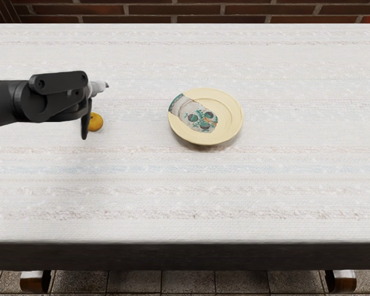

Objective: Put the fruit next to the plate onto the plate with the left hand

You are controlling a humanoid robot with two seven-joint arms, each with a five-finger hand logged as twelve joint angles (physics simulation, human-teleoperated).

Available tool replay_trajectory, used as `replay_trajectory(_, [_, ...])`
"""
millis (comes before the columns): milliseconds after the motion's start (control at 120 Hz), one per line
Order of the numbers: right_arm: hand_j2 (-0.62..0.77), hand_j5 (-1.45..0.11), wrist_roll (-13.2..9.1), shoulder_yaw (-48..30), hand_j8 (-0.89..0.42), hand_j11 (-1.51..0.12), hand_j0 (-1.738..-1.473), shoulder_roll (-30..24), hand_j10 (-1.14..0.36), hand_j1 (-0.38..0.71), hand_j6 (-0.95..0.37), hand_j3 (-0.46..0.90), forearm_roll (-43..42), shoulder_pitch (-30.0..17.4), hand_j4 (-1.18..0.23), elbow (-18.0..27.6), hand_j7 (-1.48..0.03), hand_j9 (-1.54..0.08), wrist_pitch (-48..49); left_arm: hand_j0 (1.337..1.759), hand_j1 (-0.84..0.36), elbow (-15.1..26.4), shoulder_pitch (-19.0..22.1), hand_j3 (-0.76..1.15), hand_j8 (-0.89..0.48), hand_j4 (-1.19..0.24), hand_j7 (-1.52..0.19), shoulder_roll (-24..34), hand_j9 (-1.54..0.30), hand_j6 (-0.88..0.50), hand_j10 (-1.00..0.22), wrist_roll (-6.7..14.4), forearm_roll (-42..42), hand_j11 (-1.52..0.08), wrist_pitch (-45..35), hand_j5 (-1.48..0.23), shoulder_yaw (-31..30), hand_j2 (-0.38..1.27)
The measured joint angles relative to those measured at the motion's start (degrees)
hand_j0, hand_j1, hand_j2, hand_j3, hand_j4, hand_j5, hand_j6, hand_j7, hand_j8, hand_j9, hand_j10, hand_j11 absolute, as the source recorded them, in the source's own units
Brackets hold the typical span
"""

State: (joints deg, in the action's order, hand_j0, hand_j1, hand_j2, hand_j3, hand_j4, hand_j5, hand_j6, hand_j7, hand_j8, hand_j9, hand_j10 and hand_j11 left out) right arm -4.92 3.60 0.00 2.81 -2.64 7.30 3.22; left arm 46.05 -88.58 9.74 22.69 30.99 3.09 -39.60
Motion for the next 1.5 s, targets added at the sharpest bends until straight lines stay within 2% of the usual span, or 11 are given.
replay_trajectory(425, [0.00,-0.03,0.00,0.00,-0.02,-0.03,-1.658,0.00,-0.02,-0.32,-0.02,0.00,0.00,0.00,-0.02,0.00,-0.03,-0.03,0.03,1.658,0.32,-0.09,1.39,0.00,-0.02,-0.02,-0.03,-1.03,-0.03,-0.02,-0.02,-0.22,0.09,-0.03,-0.18,-0.03,-0.01,0.01])
replay_trajectory(850, [0.00,-0.03,0.00,0.00,-0.02,-0.03,-1.658,0.00,-0.02,-0.32,-0.02,0.00,0.00,0.00,-0.02,0.00,-0.03,-0.03,0.03,1.658,0.10,-0.11,1.84,0.00,-0.21,-0.21,-0.27,-1.30,-0.27,-0.21,-0.21,-0.32,2.69,-0.27,-0.27,-0.27,-0.11,0.04])
replay_trajectory(1008, [0.00,-0.03,0.00,0.00,-0.02,-0.03,-1.658,0.00,-0.02,-0.32,-0.02,0.00,0.00,0.00,-0.02,0.00,-0.03,-0.03,0.03,1.658,0.07,-0.10,2.17,0.00,-0.24,-0.24,-0.31,-1.30,-0.31,-0.24,-0.24,-2.06,2.76,-0.31,-0.60,-0.31,-0.06,0.05])
replay_trajectory(1317, [0.00,-0.03,0.00,0.00,-0.02,-0.03,-1.658,0.00,-0.02,-0.32,-0.02,0.00,0.00,0.00,-0.02,0.00,-0.03,-0.03,0.03,1.658,0.04,0.45,3.10,0.00,-0.26,-0.26,-0.33,-1.15,-0.33,-0.26,-0.26,-2.80,2.91,-0.33,-3.52,-0.33,-0.13,0.05])
replay_trajectory(1500, [0.00,-0.03,0.00,0.00,-0.02,-0.03,-1.658,0.00,-0.02,-0.32,-0.02,0.00,0.00,0.00,-0.02,0.00,-0.03,-0.03,0.02,1.658,0.02,0.22,3.66,0.00,-0.28,-0.28,-0.36,-0.86,-0.36,-0.28,-0.28,-4.45,2.85,-0.36,-3.96,-0.36,-0.21,0.06])
